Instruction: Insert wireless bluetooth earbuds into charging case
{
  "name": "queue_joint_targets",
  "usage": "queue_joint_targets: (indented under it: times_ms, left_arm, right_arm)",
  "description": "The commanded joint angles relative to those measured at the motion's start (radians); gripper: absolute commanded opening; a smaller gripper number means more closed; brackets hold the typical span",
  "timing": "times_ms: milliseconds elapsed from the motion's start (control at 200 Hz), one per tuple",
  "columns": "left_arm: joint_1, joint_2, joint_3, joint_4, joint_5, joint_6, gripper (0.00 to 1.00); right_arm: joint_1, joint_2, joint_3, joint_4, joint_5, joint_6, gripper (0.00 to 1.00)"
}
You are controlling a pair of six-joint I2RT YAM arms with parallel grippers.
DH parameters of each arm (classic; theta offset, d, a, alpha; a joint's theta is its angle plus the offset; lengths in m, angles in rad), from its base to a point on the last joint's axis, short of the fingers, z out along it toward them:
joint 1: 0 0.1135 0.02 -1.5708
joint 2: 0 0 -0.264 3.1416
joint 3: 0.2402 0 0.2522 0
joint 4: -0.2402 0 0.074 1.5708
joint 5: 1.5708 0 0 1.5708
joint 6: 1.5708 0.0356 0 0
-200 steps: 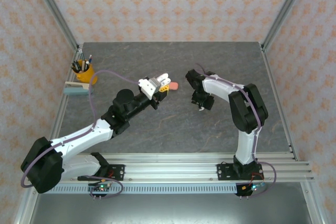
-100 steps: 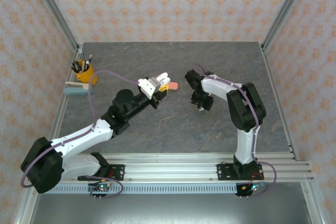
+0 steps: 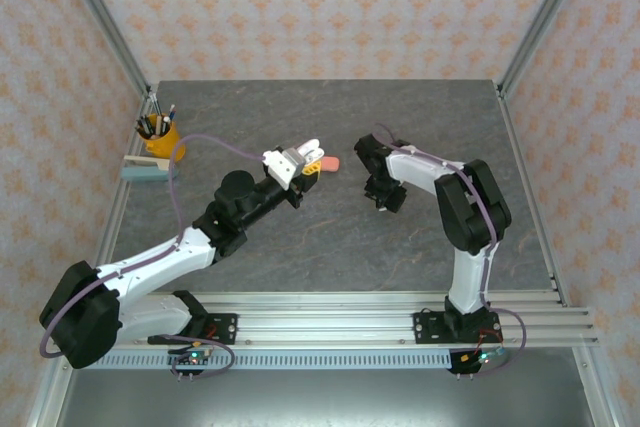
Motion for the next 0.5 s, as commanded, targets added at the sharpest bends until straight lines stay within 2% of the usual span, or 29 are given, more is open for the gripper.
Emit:
queue_joint_targets:
  times_ms: [0, 495]
  left_arm:
    - [-0.002, -0.002, -0.009, 0.062, -0.015, -0.004, 0.00]
    - [-0.001, 0.009, 0.002, 0.060, -0.016, -0.006, 0.00]
  right_arm:
    - [-0.013, 0.000, -0.054, -0.038, 0.016, 0.018, 0.43]
    - [-0.014, -0.040, -0.108, -0.015, 0.013, 0.016, 0.38]
